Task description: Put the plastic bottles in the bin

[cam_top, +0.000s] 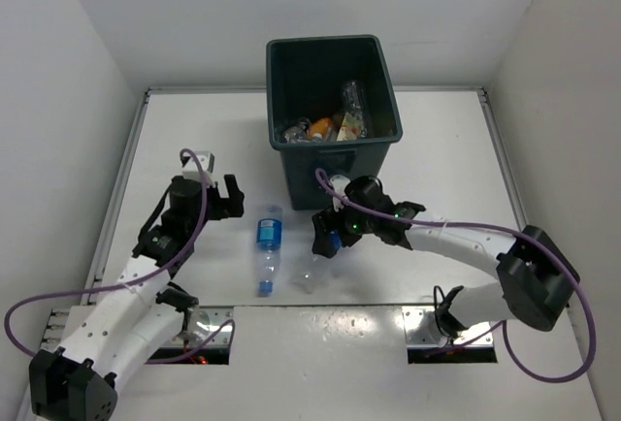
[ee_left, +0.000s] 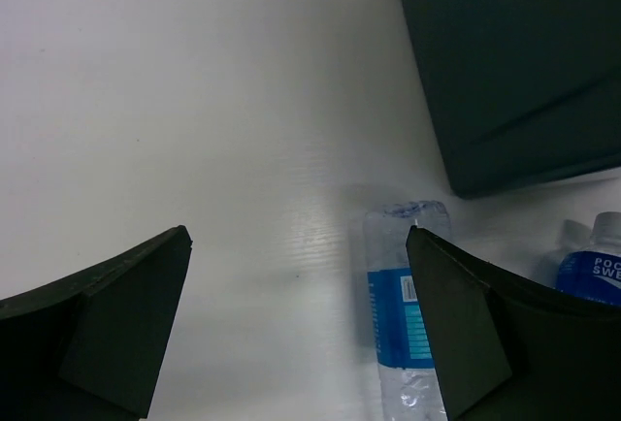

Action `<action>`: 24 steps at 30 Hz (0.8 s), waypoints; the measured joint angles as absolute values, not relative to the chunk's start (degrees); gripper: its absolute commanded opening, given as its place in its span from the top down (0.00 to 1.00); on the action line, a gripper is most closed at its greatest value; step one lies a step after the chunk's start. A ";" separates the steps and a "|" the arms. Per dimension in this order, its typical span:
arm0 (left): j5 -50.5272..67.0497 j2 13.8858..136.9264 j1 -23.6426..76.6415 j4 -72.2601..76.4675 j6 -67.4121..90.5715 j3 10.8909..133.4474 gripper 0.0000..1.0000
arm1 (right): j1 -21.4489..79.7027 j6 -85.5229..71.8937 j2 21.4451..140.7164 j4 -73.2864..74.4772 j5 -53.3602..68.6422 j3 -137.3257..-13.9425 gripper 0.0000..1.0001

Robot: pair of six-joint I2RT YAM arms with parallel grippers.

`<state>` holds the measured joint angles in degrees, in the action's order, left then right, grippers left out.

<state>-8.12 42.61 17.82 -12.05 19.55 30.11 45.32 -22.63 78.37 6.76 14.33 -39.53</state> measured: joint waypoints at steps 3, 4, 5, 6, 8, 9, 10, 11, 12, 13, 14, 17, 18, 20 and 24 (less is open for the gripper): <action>-7.16 41.87 17.98 -12.05 20.27 30.13 0.00 | 45.80 -25.26 78.43 7.86 12.47 -40.86 0.00; -6.85 41.63 18.02 -12.08 20.45 30.15 0.00 | 46.59 -26.02 78.43 7.88 11.62 -41.34 0.00; -6.66 41.43 18.02 -12.36 20.58 30.22 0.00 | 47.64 -26.68 78.43 7.88 10.74 -41.76 0.00; -6.59 41.28 18.02 -13.10 20.67 30.48 0.00 | 48.62 -27.27 78.43 8.01 10.20 -42.15 0.00; -6.85 40.99 18.04 -14.76 20.86 31.48 0.00 | 50.43 -28.38 78.50 8.38 8.71 -42.72 0.00; -7.27 40.66 18.04 -15.51 20.84 32.08 0.00 | 51.07 -29.28 78.61 9.10 7.53 -43.07 0.00; -7.77 40.14 18.04 -16.23 20.82 32.56 0.00 | 51.40 -30.22 78.74 9.87 6.44 -43.40 0.00; -8.51 39.46 18.04 -16.95 20.73 33.06 0.00 | 51.51 -31.46 79.02 11.11 4.78 -43.88 0.00; -9.34 38.65 18.04 -17.45 20.53 33.43 0.00 | 51.48 -32.91 79.31 12.43 3.05 -44.42 0.00; -10.04 38.02 18.04 -17.80 20.34 33.65 0.00 | 51.46 -34.28 79.64 13.69 1.45 -44.95 0.00; -10.90 37.30 18.04 -18.17 20.14 33.82 0.00 | 51.35 -36.23 79.92 15.38 -0.51 -45.60 0.00; -13.56 35.66 18.04 -19.22 19.94 33.98 0.00 | 51.18 -42.81 80.97 21.37 -6.52 -48.69 0.00; -14.35 35.18 18.04 -19.57 19.94 33.98 0.00 | 51.46 -44.82 81.52 23.05 -8.08 -50.04 0.00; -15.84 34.30 18.04 -20.45 19.97 33.98 0.00 | 52.95 -48.69 82.85 26.04 -10.83 -52.84 0.00; -18.06 32.84 18.13 -21.41 19.97 34.00 0.00 | 56.14 -55.68 85.60 28.16 -13.96 -56.25 0.00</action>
<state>-18.06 32.84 18.13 -21.41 19.97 34.00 56.14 -55.68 85.60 28.16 -13.96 -56.25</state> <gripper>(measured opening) 1.000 0.996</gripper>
